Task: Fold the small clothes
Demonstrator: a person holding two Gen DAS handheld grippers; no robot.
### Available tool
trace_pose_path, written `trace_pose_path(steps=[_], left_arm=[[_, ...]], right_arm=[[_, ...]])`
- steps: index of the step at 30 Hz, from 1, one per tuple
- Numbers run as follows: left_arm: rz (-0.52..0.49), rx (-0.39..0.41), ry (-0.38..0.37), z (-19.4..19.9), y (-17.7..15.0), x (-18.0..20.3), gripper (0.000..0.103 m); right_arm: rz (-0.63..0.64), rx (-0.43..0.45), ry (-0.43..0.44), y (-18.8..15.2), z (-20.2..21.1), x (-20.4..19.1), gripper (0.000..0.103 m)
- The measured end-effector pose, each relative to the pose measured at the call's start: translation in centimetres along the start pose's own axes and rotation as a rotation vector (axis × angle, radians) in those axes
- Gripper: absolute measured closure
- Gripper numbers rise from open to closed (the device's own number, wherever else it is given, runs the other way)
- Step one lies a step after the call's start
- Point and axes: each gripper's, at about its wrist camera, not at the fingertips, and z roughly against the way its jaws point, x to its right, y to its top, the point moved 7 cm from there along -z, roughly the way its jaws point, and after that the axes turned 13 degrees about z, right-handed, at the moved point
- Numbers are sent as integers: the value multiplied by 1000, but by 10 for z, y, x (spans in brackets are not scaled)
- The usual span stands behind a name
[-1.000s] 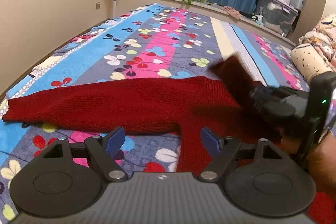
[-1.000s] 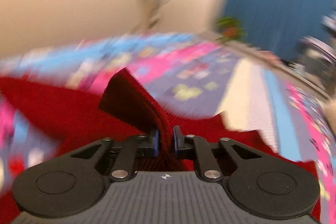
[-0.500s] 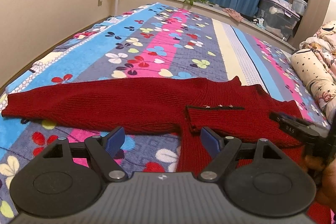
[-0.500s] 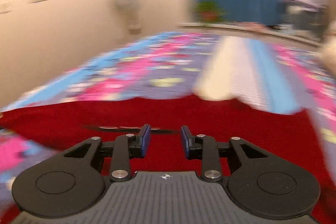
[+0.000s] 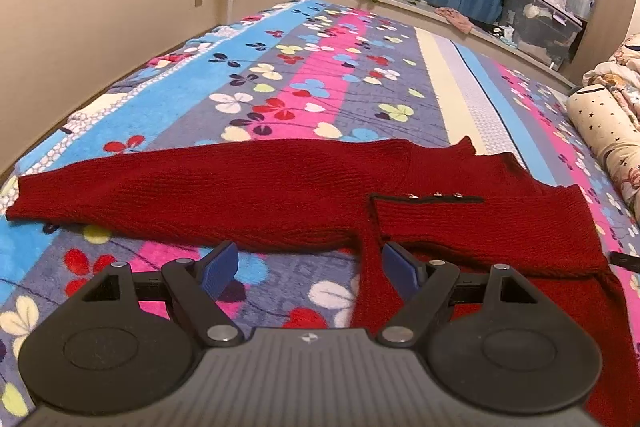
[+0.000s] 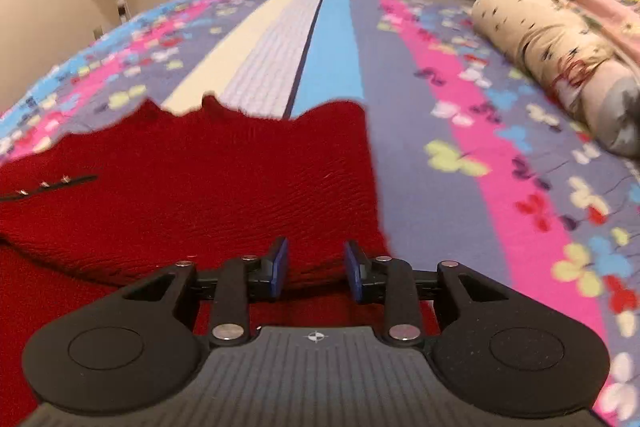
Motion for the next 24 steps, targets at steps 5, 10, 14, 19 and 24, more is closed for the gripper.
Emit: trace_pose_path(steps=[5,10,14,19,24], left_arm=[[28,15,1,-3,8,-16,58],[101,48,37,-7,23,-44,82],[147,76,96,-12,32,-68,82],[212,90,173,-20,40,-104,81],[336,70,205,-33,45,-139,80]], right_arm=[[98,92,25,-9,73,26,71],[135,142,32,-39,120,44,70],[78,50,29,-70,109,50,70],[87,58,82,-64,91,40,70],[130,-91,127,-79,58,26,70]])
